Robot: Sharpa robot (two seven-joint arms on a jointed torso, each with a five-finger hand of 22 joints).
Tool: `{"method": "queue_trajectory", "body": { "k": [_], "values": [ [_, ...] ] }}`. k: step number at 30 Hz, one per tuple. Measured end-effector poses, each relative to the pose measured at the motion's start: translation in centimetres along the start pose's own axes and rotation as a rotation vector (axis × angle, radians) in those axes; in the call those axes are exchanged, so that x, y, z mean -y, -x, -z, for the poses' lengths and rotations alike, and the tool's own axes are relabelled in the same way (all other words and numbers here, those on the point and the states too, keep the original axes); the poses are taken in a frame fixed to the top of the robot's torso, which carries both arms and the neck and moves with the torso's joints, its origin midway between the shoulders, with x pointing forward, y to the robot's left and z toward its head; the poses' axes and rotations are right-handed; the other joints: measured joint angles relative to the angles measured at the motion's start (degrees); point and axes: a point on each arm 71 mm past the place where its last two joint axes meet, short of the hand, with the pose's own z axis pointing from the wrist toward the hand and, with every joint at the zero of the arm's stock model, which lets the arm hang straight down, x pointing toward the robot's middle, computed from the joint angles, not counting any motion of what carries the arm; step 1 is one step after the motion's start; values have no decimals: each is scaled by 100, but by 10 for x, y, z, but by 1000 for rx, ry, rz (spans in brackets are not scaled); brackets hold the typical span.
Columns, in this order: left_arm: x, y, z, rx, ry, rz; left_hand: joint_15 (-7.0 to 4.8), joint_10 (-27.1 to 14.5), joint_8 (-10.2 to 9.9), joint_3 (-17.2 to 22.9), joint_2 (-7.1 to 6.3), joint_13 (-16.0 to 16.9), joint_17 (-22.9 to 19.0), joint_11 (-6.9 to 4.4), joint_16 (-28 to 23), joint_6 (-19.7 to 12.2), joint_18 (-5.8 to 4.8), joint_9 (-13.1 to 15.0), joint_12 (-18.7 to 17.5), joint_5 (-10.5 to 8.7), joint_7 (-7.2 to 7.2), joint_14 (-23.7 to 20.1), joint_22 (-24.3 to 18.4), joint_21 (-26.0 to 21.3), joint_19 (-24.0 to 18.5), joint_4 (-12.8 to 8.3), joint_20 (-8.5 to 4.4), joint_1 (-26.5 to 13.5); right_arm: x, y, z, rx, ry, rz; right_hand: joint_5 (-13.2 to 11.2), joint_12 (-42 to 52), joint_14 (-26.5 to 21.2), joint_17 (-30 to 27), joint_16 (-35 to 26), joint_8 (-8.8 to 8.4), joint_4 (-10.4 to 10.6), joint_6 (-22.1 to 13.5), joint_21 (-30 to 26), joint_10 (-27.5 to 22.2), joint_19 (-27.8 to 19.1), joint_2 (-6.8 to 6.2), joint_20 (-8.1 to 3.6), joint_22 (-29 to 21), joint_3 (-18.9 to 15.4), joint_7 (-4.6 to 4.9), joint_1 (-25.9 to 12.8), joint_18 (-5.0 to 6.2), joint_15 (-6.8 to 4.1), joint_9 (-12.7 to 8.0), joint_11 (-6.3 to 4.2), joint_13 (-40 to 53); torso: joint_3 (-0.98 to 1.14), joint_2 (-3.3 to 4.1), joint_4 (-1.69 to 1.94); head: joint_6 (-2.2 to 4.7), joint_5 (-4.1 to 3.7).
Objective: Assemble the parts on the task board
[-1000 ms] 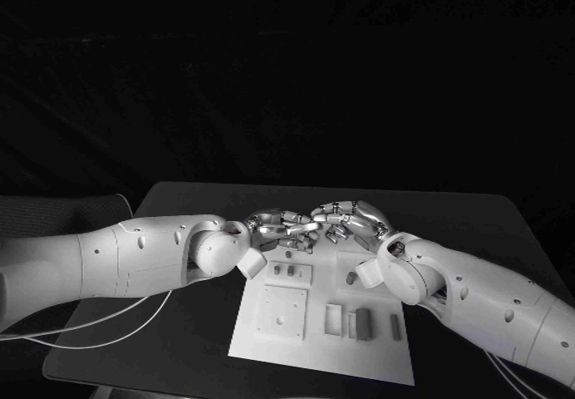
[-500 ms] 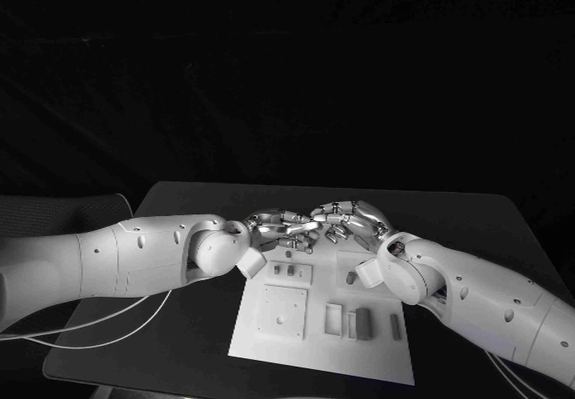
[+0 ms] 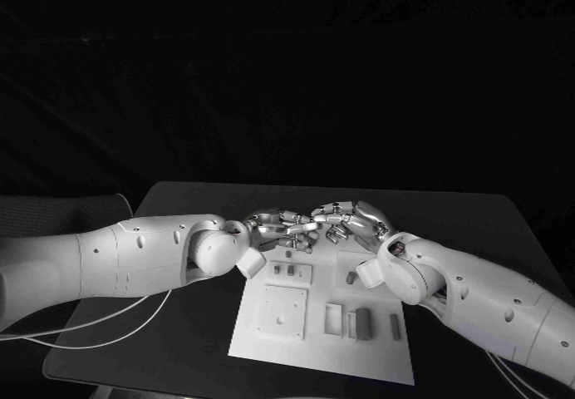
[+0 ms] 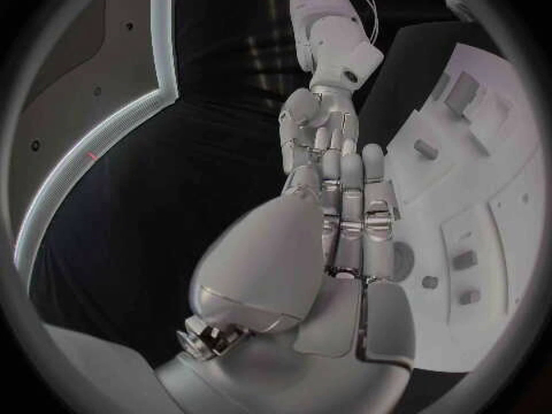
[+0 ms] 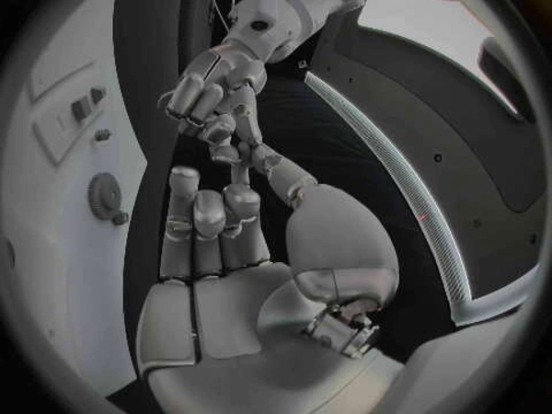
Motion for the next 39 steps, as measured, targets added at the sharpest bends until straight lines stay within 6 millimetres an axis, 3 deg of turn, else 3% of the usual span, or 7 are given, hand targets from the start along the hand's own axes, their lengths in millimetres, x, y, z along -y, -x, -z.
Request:
{"method": "queue_trajectory", "body": {
  "k": [18, 30, 39],
  "values": [
    [0, 0, 0, 3, -1, 0, 0, 83, 45, 307, 74, -1, -5, -21, 22, 88, -31, 45, 0, -1, -87, 0, 1, 0, -43, 3, -2, 124, 1, 0, 0, -5, -4, -2, 0, 0, 25, 0, 0, 18, 0, 0, 0, -16, -21, 0, 21, 0, -1, 0, 0, 0, -5, 7, -16, -1, 0, 0, 1, -9, 5],
    [0, 1, 0, 9, 0, 1, 0, 123, 80, 445, 74, 25, -17, -22, 22, 150, -32, 105, 45, -1, -38, 0, 1, 0, -43, 6, -2, 124, 1, 0, 0, -6, -5, -3, 0, 0, 26, 3, 0, 16, -1, 0, 0, -16, -21, 29, 21, 0, -1, 0, -25, 0, -4, 9, -16, -1, 0, 0, -1, -10, 9],
    [0, 1, 0, 6, 0, 2, 22, -67, 22, 375, -26, -2, -29, 16, 22, -6, -35, 115, 0, 1, -7, -22, 7, 0, -84, -16, -2, 24, 1, 0, 0, -8, -5, -2, 28, 0, 8, 3, 0, 0, 1, -2, 0, -14, -21, 121, 21, 0, 51, 2, 23, 0, -13, 9, -14, 4, 0, -1, -1, -10, 9]
  ]
}}
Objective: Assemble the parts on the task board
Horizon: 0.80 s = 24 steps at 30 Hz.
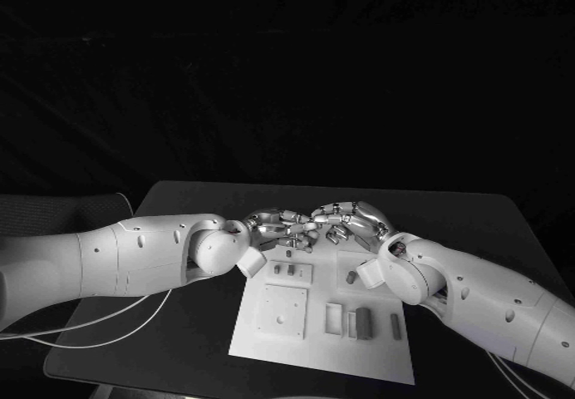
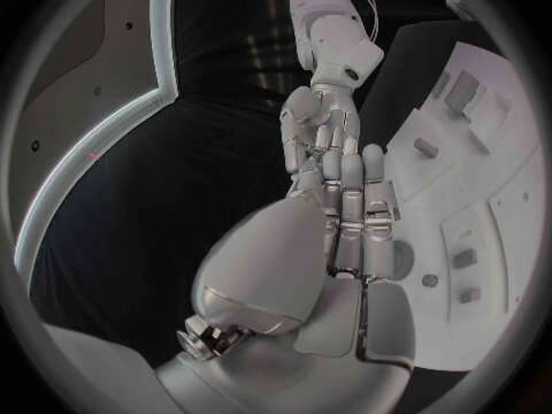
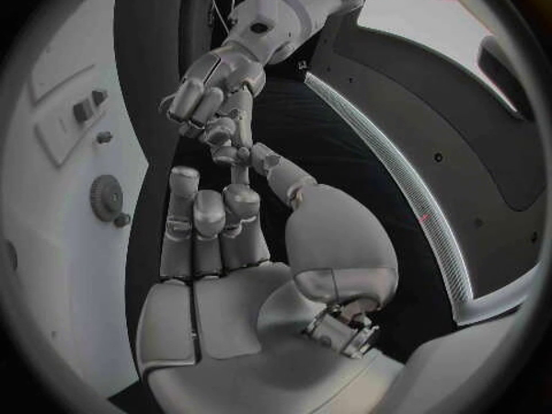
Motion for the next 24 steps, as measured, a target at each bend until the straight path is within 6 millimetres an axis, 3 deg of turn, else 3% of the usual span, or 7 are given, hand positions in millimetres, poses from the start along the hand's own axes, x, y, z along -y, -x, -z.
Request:
{"method": "queue_trajectory", "body": {
  "k": [6, 17, 24],
  "values": [
    [0, 0, 0, -3, 0, 1, -20, -98, -66, -61, -60, -21, 0, -15, 0, -112, -1, 0, -41, 1, -11, -20, 7, 0, 0, -5, 0, 62, 0, 0, 0, -3, 0, 0, 0, 0, -6, 0, 20, 11, 7, -7, 0, 1, 0, 49, 0, 0, 53, 7, -6, 0, 6, 0, 0, 0, 0, 0, 0, 0, 2],
    [0, 0, 1, -9, -1, 4, 1, -179, -88, -106, -2, -34, -5, -16, 22, -174, -1, -6, -67, 4, -30, -42, 9, 0, -41, -23, 1, 240, 0, -1, 0, -9, 1, 3, -6, 0, -16, -1, 20, 18, 17, -8, 0, 1, 0, 64, 0, 0, 128, 8, 8, 0, 17, 0, 1, 4, -1, -1, 1, 0, 15],
    [0, -1, 1, -21, -4, 6, 22, -322, -159, -227, -55, -66, -13, -10, 22, -301, -2, -1, -148, 4, -60, -63, 8, 0, -56, -19, 17, 374, 0, -1, 0, -11, 2, 4, -6, 0, 2, -1, 20, 18, 21, -9, 0, 1, 0, 89, 0, 0, 131, 9, -16, -1, 2, -1, 2, 4, -1, -1, 1, 0, 20]
  ]
}}
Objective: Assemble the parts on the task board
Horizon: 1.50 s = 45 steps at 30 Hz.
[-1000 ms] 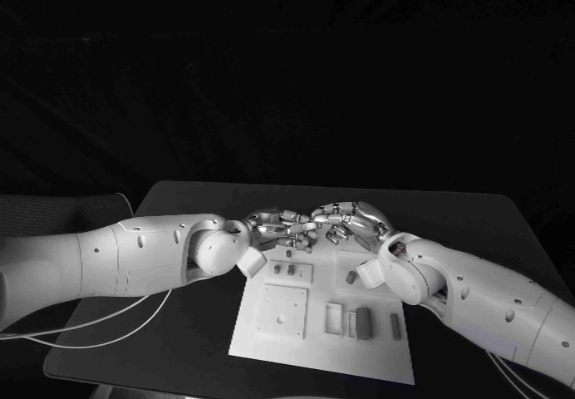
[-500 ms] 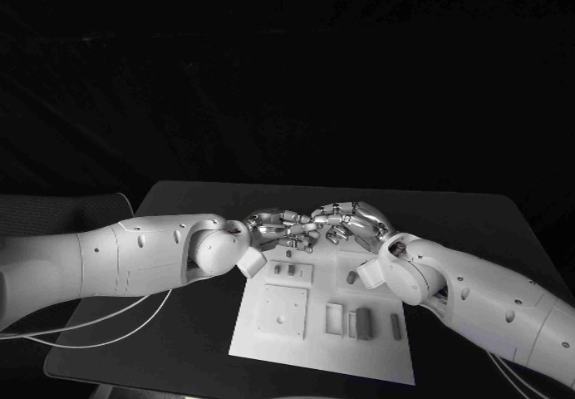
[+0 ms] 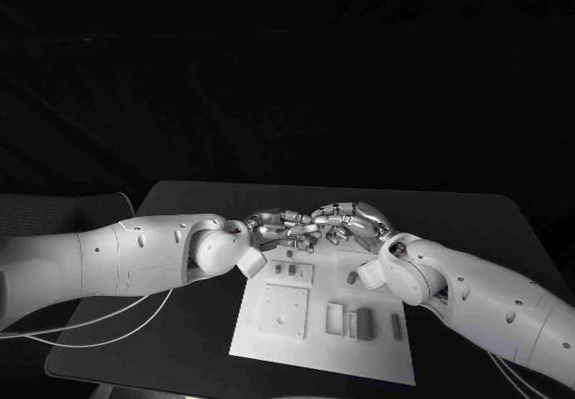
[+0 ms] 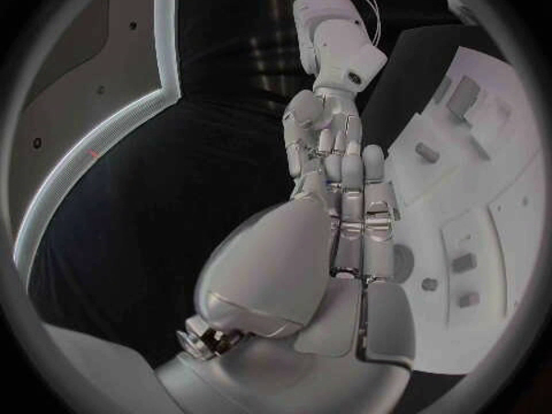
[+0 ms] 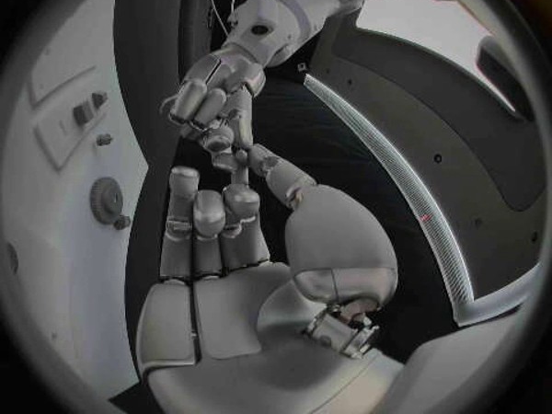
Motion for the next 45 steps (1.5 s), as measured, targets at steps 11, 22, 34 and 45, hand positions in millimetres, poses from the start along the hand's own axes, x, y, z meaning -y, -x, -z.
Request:
{"method": "queue_trajectory", "body": {
  "k": [11, 22, 34, 45],
  "values": [
    [0, -2, 0, -26, -2, -1, 9, -227, -80, -254, -177, -96, -6, -7, 0, -202, 2, -55, -119, 0, -52, -50, -1, 0, -25, -10, 25, 222, 0, 0, 0, -3, 0, 1, -20, 0, 3, 5, 0, 0, 1, 12, 0, 0, 0, 21, 0, 0, 33, -12, -7, -1, 2, 0, 0, 0, 0, 1, 0, 3, -1],
    [0, -3, 0, -32, 0, -8, 9, -247, -80, -289, -176, -110, -9, -27, 0, -211, 2, -58, -119, 0, -61, -50, -15, 0, -25, -6, 25, 222, 0, 0, 0, -6, 0, 0, 6, 0, -12, 4, 0, 0, -15, 13, 0, 1, 0, 21, 0, 0, 48, -13, -7, -1, -11, 0, 1, -1, 0, 0, 0, 4, -5],
    [0, -3, 0, -30, 0, -10, 9, -91, -5, -461, -61, -130, -17, 22, 23, -52, 1, -36, -62, 0, 28, -50, -12, 0, -25, 47, 25, 28, 0, 0, 0, -9, 0, 0, 5, 0, -18, 3, 0, 0, -1, 11, 0, 1, 0, 46, 0, 0, 62, -11, -32, 0, -5, -1, 1, -1, 1, 0, 0, 4, -5],
    [0, -2, 0, -28, 1, -10, 9, 34, 60, -1072, -48, -148, -23, 21, 67, 70, 0, -37, 12, 0, -14, -49, 59, 0, -3, 35, 4, -572, 0, 0, 0, -11, 0, 2, 0, 0, -21, 3, 0, 0, 0, 9, 0, 1, 0, 46, 0, 0, 62, -9, -32, -1, 1, 0, 1, -2, 3, 1, -2, 4, -1]
  ]
}}
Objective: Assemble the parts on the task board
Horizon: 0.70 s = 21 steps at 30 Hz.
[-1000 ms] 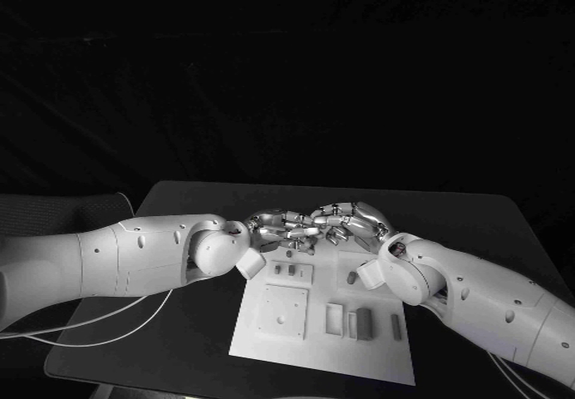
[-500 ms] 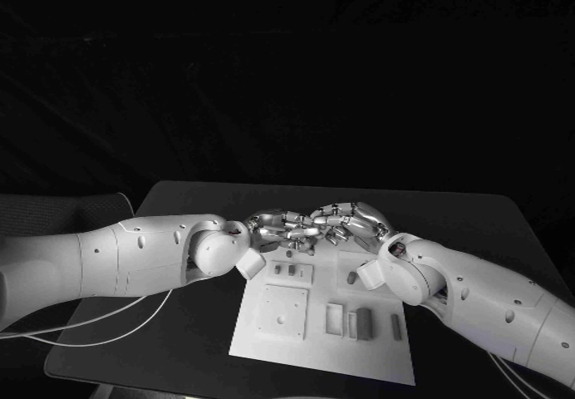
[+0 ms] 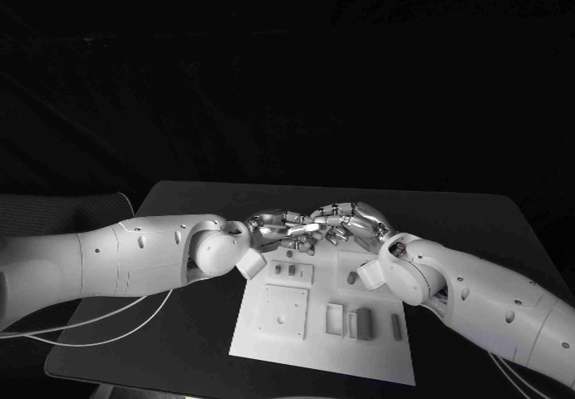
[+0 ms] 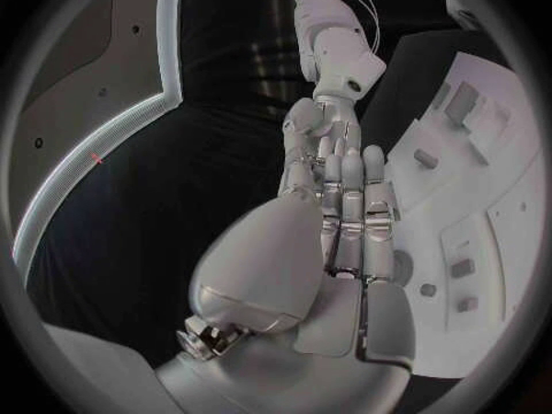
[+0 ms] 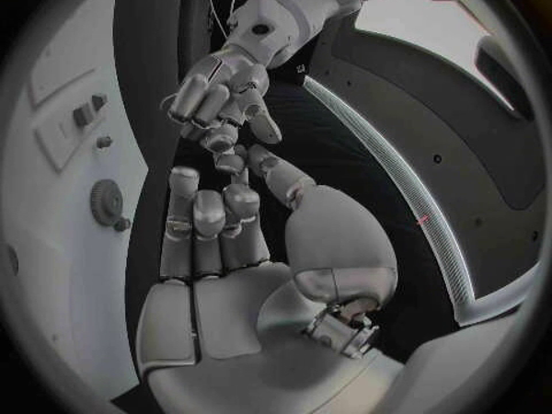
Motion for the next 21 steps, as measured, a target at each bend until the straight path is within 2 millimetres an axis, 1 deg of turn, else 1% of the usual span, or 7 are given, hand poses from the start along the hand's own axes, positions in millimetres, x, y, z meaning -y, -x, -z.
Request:
{"method": "queue_trajectory", "body": {
  "k": [2, 4, 7, 11, 13, 18, 21],
  "values": [
    [0, 0, 0, 0, 0, 0, -8, 0, 1, 0, 3, 0, 0, 0, 0, 6, 0, 3, 2, 0, -5, 7, 0, 0, 0, 0, 0, 3, 0, 0, 0, 0, 0, 0, -16, 0, -1, 0, 0, 0, 0, -2, 0, 0, 0, 0, 0, 0, 0, 2, 0, 0, 2, 0, 0, 0, 0, 0, 0, 0, 1],
    [0, 0, 0, 0, 0, 0, -21, 0, 1, 0, 49, -7, 0, 0, 0, 7, 0, 4, 2, 0, -7, 21, 0, 0, 0, 0, 0, 50, 0, 0, 0, -1, 0, 0, -16, 0, -5, 0, 0, 0, 0, -1, 0, 0, 0, -1, 0, 0, 0, 1, 0, 0, 7, 0, 0, 0, 0, 0, 0, 0, 1],
    [0, 0, 0, 0, 1, 0, -21, 19, 1, 15, 161, -16, -7, -19, 0, 8, 0, 4, 2, 0, -7, 21, 1, 0, 0, -15, 0, 169, 0, 0, 0, -1, 0, 1, -17, 0, 6, 0, 0, 0, -9, 10, 0, 0, 0, -1, 0, 0, 8, -10, 1, 0, -1, 0, 0, 0, 0, 0, 0, 0, 1],
    [0, 0, 0, 0, 1, -1, -21, 59, 24, 157, 167, -25, -14, -19, 0, 48, 0, 4, 3, 0, -15, 21, 4, 0, 0, -19, 0, 440, 0, 0, 0, -1, 0, 1, -22, 0, 20, 0, 0, 0, -16, 11, 0, 0, 0, -2, 0, 0, 16, -11, 1, 0, 0, 0, 0, 0, 0, 0, 0, 0, 1],
    [0, 0, 0, 0, 1, -2, -21, 59, 34, 216, 147, -27, -14, -19, 0, 68, 0, 4, 2, 0, -26, 21, 4, 0, 0, -11, 0, 536, 0, 0, 0, -1, 0, 1, -21, 0, 21, -1, 0, 0, -16, 11, 0, 1, 0, -3, 0, 0, 16, -11, 1, 0, 0, 0, 1, 0, 0, 0, 0, -1, 0],
    [0, 0, 0, 1, 2, -6, -21, 153, 68, 327, -9, -32, -20, -29, 0, 158, 0, 4, 31, 0, -41, 21, 4, 0, 0, 6, 1, 690, 0, 0, 0, -4, 1, 1, 2, 0, 22, -1, 0, 0, -16, 11, 0, 1, 0, -4, 0, 0, 16, -11, 1, 0, 1, 0, 1, 0, -1, 0, 0, -4, -2],
    [0, 1, 0, 2, 2, -7, -21, 224, 100, 389, -66, -32, -25, -39, 0, 199, 0, 18, 69, 0, -55, 21, -3, 0, 0, 6, 1, 747, 0, 0, 0, -6, 1, 0, 1, 0, 23, -1, 0, 0, -17, 11, 0, 1, 0, -5, 0, 0, 15, -11, 2, 0, 2, 0, 1, -1, -1, 0, 1, -5, -2]
  ]
}}
